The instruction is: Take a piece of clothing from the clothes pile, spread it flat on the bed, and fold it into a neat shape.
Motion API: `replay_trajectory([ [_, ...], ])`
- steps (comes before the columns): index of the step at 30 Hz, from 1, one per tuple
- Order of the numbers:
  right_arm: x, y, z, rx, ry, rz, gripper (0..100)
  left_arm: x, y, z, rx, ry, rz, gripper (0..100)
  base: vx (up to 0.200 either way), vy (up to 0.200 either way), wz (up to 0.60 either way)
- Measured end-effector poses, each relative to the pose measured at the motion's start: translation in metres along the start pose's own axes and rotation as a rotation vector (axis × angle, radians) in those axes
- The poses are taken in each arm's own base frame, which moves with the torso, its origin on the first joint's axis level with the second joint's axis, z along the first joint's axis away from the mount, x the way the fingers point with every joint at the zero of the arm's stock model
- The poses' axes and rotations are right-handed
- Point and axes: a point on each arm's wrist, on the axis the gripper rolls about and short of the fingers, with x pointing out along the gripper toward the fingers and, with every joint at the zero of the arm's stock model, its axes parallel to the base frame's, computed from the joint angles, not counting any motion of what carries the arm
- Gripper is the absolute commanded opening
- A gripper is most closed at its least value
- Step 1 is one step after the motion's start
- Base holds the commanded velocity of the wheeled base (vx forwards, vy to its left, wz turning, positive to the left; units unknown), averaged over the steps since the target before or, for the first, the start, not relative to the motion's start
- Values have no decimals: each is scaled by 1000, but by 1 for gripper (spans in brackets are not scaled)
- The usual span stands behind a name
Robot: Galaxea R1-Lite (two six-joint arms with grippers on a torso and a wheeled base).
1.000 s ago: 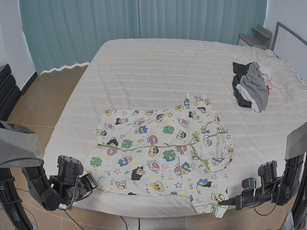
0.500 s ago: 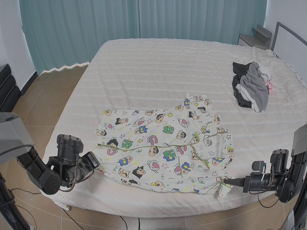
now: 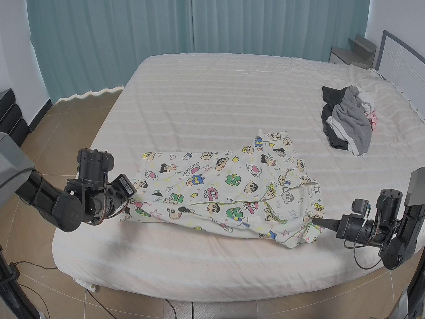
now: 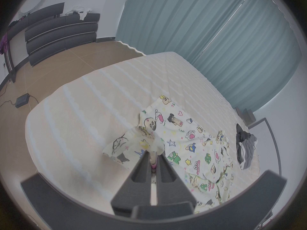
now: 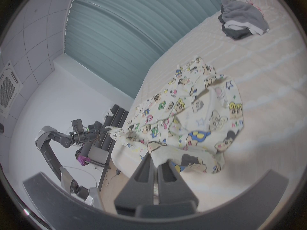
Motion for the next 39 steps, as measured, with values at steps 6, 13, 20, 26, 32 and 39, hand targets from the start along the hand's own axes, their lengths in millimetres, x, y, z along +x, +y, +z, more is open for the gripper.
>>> replay_trajectory([
  [6, 10, -6, 19, -20, -78, -11, 0, 21, -4, 12, -17, -12, 20, 0, 0, 0, 0],
  [13, 21, -16, 30, -35, -126, -28, 0, 52, -11, 18, -24, -3, 42, 0, 0, 0, 0],
  [20, 31, -25, 37, -43, -164, -60, 0, 82, -21, 22, -59, 13, 61, 0, 0, 0, 0],
  [26, 43, -35, 39, -43, -180, -77, 0, 108, -24, 22, -83, 39, 94, 0, 0, 0, 0],
  [32, 52, -45, 39, -14, -198, -105, 0, 126, -20, 19, -89, 48, 114, 0, 0, 0, 0],
  [39, 56, -49, 38, -3, -195, -106, 0, 133, -18, 16, -89, 53, 118, 100, 0, 0, 0],
])
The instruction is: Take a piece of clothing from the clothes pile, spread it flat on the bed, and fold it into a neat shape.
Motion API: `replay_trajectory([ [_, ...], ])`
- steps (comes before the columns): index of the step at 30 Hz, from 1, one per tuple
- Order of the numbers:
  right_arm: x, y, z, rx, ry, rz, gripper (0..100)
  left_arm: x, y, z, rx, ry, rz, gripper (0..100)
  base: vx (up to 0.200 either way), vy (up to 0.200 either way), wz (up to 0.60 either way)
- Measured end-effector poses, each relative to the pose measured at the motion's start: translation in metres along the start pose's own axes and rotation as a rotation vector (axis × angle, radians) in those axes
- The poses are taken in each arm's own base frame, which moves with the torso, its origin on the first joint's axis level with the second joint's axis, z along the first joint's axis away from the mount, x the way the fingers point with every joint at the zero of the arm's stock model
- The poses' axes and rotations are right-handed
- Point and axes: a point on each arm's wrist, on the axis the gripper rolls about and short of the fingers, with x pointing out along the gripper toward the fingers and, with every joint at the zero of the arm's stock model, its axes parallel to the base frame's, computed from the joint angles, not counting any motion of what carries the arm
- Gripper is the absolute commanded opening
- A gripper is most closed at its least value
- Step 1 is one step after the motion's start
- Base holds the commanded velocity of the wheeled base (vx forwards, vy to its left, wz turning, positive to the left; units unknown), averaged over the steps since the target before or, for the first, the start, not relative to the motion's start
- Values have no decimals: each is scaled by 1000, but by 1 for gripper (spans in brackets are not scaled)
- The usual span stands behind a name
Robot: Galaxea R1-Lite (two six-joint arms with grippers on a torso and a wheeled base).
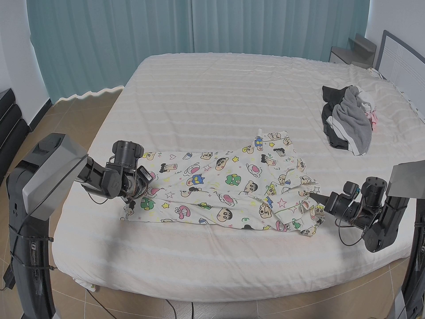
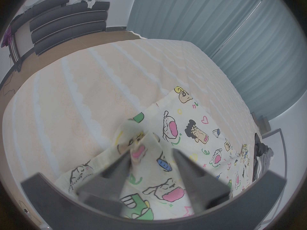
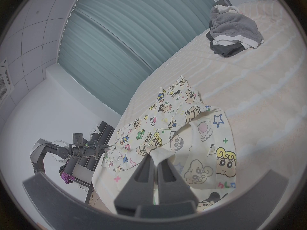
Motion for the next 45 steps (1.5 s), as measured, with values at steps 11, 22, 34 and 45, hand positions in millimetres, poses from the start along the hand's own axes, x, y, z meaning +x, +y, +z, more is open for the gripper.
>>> replay_trajectory([
  [11, -6, -11, 2, 19, -24, -55, 100, -11, 2, 15, -72, -32, -5, 100, 0, 0, 0],
  [22, -37, -6, 12, 198, -97, -144, 100, -72, 20, 51, -207, -1, -84, 100, 0, 0, 0],
  [34, -44, 73, -23, 385, -65, -200, 100, -154, 70, 21, -352, 216, -162, 100, 0, 0, 0],
  [45, -41, 112, -50, 598, -4, -260, 100, -190, 106, -13, -371, 356, -448, 100, 0, 0, 0],
])
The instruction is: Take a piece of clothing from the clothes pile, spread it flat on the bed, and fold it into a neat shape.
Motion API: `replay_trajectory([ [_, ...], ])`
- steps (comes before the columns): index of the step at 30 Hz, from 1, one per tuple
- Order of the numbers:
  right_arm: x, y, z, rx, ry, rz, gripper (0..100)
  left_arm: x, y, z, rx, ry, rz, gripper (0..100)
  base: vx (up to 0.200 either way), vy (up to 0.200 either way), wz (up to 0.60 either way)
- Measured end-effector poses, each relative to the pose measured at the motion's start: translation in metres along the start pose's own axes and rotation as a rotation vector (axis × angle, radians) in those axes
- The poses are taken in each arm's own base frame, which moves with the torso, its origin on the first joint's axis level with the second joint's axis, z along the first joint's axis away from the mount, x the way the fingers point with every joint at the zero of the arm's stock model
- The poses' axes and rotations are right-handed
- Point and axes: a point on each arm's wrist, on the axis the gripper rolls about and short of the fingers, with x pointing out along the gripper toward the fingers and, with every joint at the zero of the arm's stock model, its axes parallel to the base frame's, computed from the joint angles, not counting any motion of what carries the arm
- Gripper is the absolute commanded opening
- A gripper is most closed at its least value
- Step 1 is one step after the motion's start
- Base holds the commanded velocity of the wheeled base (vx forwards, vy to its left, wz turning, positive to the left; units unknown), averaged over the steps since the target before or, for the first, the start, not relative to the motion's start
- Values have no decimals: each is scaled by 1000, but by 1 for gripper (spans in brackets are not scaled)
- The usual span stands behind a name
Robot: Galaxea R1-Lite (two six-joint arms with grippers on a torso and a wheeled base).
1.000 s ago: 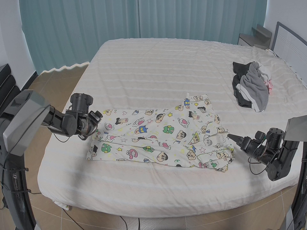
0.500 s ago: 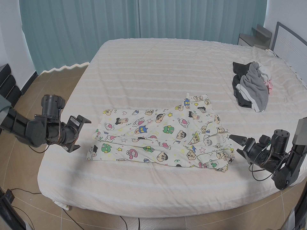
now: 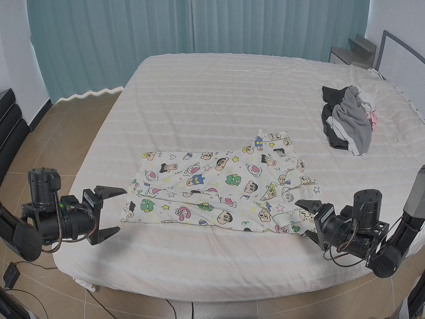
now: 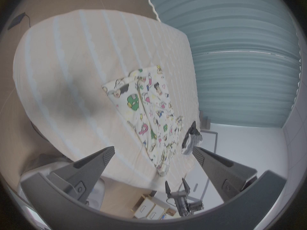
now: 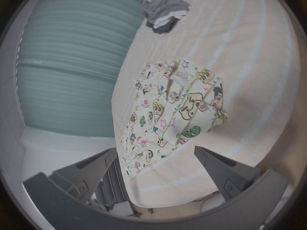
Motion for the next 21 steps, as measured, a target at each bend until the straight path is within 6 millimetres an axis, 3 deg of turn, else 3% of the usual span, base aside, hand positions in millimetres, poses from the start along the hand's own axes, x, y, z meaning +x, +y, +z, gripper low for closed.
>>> replay_trajectory([
  [8, 21, -3, -1, 93, -35, -31, 100, -2, 26, -4, -51, 81, 19, 100, 0, 0, 0],
  [21, 47, -10, 6, 107, -79, -16, 100, 2, 34, -3, -73, 95, 40, 100, 0, 0, 0],
])
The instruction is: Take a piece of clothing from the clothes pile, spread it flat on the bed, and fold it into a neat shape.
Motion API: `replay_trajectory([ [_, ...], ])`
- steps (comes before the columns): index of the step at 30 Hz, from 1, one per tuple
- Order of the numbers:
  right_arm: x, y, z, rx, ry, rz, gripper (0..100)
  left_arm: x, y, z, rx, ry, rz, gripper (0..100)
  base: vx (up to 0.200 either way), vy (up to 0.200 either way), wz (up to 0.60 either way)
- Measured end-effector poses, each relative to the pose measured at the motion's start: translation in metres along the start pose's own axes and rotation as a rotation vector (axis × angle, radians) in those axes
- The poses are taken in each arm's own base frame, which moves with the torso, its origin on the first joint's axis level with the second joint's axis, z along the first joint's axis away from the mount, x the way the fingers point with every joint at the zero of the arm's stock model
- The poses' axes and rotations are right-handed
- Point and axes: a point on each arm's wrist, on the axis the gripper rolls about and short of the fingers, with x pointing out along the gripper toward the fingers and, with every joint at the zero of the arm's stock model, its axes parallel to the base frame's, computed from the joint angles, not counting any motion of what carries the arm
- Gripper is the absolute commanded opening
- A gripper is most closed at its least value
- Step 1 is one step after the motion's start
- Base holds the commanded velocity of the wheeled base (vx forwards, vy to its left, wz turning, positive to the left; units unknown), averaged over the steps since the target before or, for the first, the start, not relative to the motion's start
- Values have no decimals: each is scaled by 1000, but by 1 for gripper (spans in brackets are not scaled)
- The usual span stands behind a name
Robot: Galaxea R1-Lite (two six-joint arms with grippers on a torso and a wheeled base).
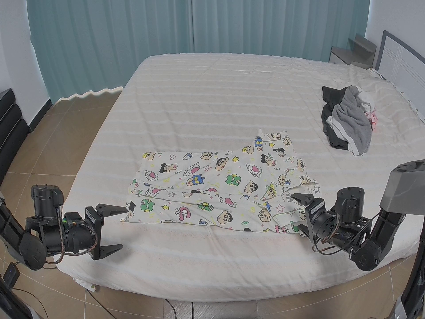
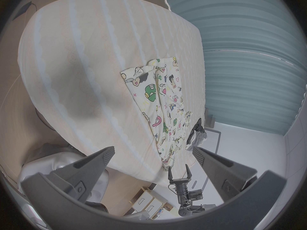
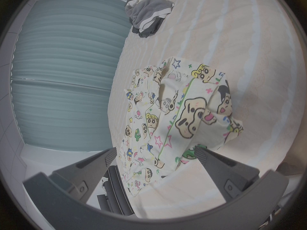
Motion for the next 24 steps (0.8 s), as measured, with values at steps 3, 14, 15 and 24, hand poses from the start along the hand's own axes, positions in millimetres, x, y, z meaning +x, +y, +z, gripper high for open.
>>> replay_trajectory([
  [3, 2, -1, 1, 2, -10, 3, 100, 0, 0, 0, 1, -1, 1, 100, 0, 0, 0],
  [14, 10, -3, 1, 1, -25, 50, 100, -1, 1, 3, 0, -17, 4, 100, 0, 0, 0],
  [15, 11, -4, 1, 1, -26, 49, 0, -1, 2, 3, 0, -18, 4, 100, 0, 0, 0],
  [24, 18, -10, 3, 4, -31, 35, 0, -1, 2, 4, -1, -21, 4, 100, 0, 0, 0],
])
